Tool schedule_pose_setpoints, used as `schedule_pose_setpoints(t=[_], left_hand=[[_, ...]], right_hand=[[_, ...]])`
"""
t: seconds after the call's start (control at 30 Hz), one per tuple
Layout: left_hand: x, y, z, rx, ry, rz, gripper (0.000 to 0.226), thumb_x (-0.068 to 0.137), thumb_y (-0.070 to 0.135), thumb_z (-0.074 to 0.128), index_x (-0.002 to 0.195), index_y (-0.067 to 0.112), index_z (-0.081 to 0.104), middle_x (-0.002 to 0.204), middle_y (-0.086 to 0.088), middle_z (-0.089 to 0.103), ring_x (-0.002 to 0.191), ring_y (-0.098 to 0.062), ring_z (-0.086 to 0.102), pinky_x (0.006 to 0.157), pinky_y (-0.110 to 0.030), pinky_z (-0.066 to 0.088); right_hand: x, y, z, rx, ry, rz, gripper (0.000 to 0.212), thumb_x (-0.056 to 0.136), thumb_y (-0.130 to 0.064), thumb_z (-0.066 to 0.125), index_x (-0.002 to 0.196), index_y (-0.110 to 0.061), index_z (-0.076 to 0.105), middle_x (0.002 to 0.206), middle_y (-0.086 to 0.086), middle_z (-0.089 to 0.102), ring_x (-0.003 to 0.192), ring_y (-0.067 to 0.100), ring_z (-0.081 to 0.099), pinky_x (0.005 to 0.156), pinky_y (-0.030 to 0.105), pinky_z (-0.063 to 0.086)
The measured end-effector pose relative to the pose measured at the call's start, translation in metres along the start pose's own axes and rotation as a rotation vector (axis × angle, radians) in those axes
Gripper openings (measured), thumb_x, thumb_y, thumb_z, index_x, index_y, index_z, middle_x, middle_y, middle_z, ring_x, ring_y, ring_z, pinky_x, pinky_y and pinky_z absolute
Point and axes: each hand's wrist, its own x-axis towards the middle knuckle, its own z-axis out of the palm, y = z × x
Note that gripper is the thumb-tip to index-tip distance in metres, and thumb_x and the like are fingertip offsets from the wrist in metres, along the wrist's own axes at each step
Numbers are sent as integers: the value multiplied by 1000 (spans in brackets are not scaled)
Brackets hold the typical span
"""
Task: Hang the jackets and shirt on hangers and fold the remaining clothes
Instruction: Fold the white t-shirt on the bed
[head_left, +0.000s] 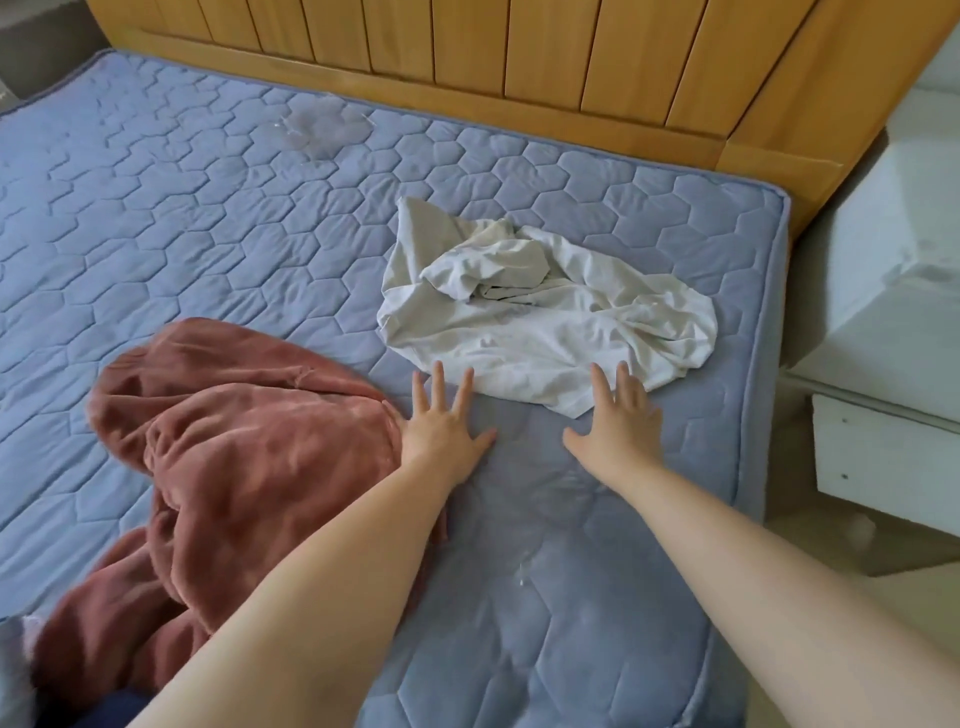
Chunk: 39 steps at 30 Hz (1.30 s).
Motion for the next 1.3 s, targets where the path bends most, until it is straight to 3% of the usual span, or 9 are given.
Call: schedule_pose_setpoints(t=[0.17, 0.4, 0.5, 0.63, 0.73, 0.97, 1.1, 1.2, 1.3], left_hand=[[20, -47, 50, 37, 145, 25, 75, 84, 72, 12, 148, 40, -7, 161, -5, -9, 147, -30, -9, 107, -65, 13], [44, -44, 71, -31, 239, 98, 71, 82, 60, 31, 147, 31, 33, 154, -13, 30, 142, -37, 25, 96, -68, 29], [47, -46, 77, -32, 278, 118, 70, 82, 59, 34, 147, 32, 31, 155, -14, 26, 142, -38, 25, 97, -69, 26], [51, -50, 79, -47, 296, 128, 72, 83, 58, 36, 148, 30, 28, 155, -14, 26, 141, -39, 26, 98, -69, 26], [50, -50, 74, -78, 310, 129, 76, 83, 55, 36, 148, 18, 24, 154, -13, 29, 141, -36, 27, 101, -67, 26], [16, -48, 60, -494, 512, 236, 72, 85, 39, 42, 148, 18, 16, 156, -16, 22, 144, -28, 18, 109, -60, 19], [10, -27, 29, -717, 437, 173, 77, 85, 55, 41, 151, 36, 6, 160, -6, 0, 147, -21, -1, 115, -50, 7], [20, -7, 10, -887, 209, 38, 94, 81, 55, 62, 152, 33, 3, 160, -6, -3, 147, -25, 8, 115, -43, 13], [26, 2, 7, -726, 59, 0, 89, 86, 43, 59, 152, 28, 2, 155, -8, 24, 135, -32, 33, 109, -40, 25]], right_hand=[[33, -24, 24, -181, -5, -63, 95, 87, -58, 51, 149, -32, -17, 156, 9, -24, 146, 29, -14, 113, 58, 5], [124, -45, 23, -287, 47, -60, 86, 84, -54, 55, 150, -40, 1, 157, 9, -22, 145, 31, -17, 109, 64, -6], [146, -34, 26, -308, 11, 6, 53, 89, -46, 48, 139, -35, 33, 157, 8, 10, 145, 27, 7, 108, 67, -2], [140, -34, 27, -366, 81, -49, 26, 91, -24, 48, 116, -19, 51, 115, 6, 63, 113, 26, 52, 110, 46, 21], [123, -31, 27, -255, 65, 34, 26, 87, -19, 53, 113, -18, 48, 107, 9, 63, 104, 32, 56, 85, 38, 41], [28, -23, 38, -264, -150, 23, 17, 92, -12, 46, 108, -11, 54, 109, 9, 63, 97, 29, 61, 69, 30, 40], [-40, -44, 29, -344, -488, -85, 24, 91, -14, 48, 113, -10, 58, 114, 9, 60, 103, 28, 60, 72, 29, 40], [-70, -55, 9, -301, -732, -143, 23, 86, -32, 59, 99, -13, 61, 96, 6, 64, 90, 26, 61, 69, 33, 44], [-70, -42, -8, 157, -476, 3, 42, 76, -57, 63, 76, -16, 56, 70, -5, 56, 70, 17, 55, 63, 31, 44]])
